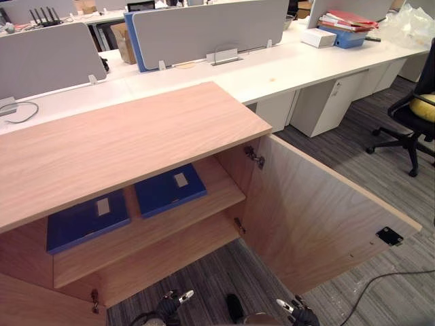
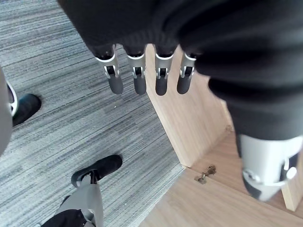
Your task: Walk over to the cabinet, pick up the folder, carry it to the office cabinet, place the folder inside the office cabinet, then close the office cabinet door
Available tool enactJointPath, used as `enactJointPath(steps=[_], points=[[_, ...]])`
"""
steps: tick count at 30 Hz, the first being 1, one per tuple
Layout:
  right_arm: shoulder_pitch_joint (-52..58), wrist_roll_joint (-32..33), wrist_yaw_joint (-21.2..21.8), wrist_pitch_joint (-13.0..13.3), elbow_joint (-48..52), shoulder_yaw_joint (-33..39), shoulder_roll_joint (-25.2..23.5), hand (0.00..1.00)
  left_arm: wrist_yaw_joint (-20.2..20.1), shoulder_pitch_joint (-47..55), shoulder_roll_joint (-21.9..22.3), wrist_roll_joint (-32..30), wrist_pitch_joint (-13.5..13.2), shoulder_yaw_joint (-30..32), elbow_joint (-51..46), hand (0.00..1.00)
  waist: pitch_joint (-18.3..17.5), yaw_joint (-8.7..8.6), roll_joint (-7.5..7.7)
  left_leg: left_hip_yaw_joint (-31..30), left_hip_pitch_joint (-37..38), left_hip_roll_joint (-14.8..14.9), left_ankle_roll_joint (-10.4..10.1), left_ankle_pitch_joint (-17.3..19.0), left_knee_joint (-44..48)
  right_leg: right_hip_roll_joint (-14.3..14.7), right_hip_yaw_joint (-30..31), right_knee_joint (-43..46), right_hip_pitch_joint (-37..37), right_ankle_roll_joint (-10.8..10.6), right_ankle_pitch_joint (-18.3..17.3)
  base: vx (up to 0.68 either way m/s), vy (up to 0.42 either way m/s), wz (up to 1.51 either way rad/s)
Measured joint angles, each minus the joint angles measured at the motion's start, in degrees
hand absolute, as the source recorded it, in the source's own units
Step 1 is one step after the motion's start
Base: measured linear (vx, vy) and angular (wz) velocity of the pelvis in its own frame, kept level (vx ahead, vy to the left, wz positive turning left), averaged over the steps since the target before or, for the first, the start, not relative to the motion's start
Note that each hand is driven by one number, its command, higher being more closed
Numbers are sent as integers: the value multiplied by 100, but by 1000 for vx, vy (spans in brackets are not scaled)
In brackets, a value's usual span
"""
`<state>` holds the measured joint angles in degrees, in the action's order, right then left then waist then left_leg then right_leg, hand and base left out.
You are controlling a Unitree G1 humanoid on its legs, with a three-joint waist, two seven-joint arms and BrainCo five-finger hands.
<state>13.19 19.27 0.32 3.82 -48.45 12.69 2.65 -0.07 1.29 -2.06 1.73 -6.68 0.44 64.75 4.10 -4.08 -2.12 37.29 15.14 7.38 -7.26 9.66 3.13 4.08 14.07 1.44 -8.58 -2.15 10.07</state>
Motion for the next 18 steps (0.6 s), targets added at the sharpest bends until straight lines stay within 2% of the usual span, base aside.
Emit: enactJointPath(steps=[3,5,9,10,11,12,13,14,15,16,17,18], points=[[223,44,-220,2,521,539,-250,0,1,4,-46,2,0,38,3,0,129,-109,-31,29,41,-65,16,12,-17,-8,54,135,-51,2,-21,50,58,-8],[446,106,-411,18,1378,999,-450,0,2,31,-52,7,1,142,-2,0,196,-200,-26,116,117,-135,35,35,-71,12,143,421,-175,-44,-171,6,51,-18],[711,105,-771,120,2863,1729,-681,0,-2,142,91,87,0,349,-210,0,317,-221,20,326,251,-311,126,72,-88,0,200,1035,-452,-66,-435,-18,27,-26],[742,106,-902,144,3139,1901,-701,0,-2,202,132,130,-3,410,-324,0,352,-218,47,395,318,-316,145,86,-86,-78,-69,1202,-541,65,-700,-89,23,-18],[778,103,-1020,195,3397,2172,-723,0,-2,288,200,193,-22,533,-487,0,346,-188,23,482,362,-326,166,100,-100,-408,-955,1716,-672,373,-1036,-81,15,-15],[784,103,-1091,225,3500,2264,-732,0,-1,326,209,253,-37,587,-534,0,347,-163,21,528,404,-329,176,115,-101,-635,-1393,2090,-789,433,-1163,-40,13,-22],[783,92,-1234,250,3662,2466,-747,0,-5,424,217,320,-37,702,-618,0,304,-159,56,596,460,-329,161,163,-55,-1085,-2125,3078,-993,455,-1449,47,-14,-26],[756,83,-1337,261,3786,2632,-757,0,-9,531,208,331,-32,786,-676,0,270,-148,71,663,494,-302,93,232,45,-1453,-2637,3821,-1034,423,-1787,72,-40,-36],[680,79,-1388,271,3796,2730,-754,0,-18,601,167,330,-33,839,-724,0,237,-127,143,733,479,-266,23,337,229,-1622,-2864,4023,-1037,322,-1959,138,-107,-43],[616,61,-1412,271,3789,2810,-753,0,-30,614,143,326,-24,927,-725,0,250,-128,178,777,477,-248,-42,433,380,-1613,-2981,3985,-1035,335,-2018,145,-125,-65],[408,33,-1447,266,3725,2885,-708,0,-43,645,143,302,49,1113,-654,0,231,-104,113,848,428,-175,-2,519,537,-1440,-3030,3779,-1005,355,-2071,197,-216,-101],[94,-2,-1494,266,3718,2870,-738,0,-55,655,124,274,114,1331,-579,0,220,-93,108,860,269,-48,120,564,572,-1081,-2951,3201,-935,415,-2033,134,-174,-103]])
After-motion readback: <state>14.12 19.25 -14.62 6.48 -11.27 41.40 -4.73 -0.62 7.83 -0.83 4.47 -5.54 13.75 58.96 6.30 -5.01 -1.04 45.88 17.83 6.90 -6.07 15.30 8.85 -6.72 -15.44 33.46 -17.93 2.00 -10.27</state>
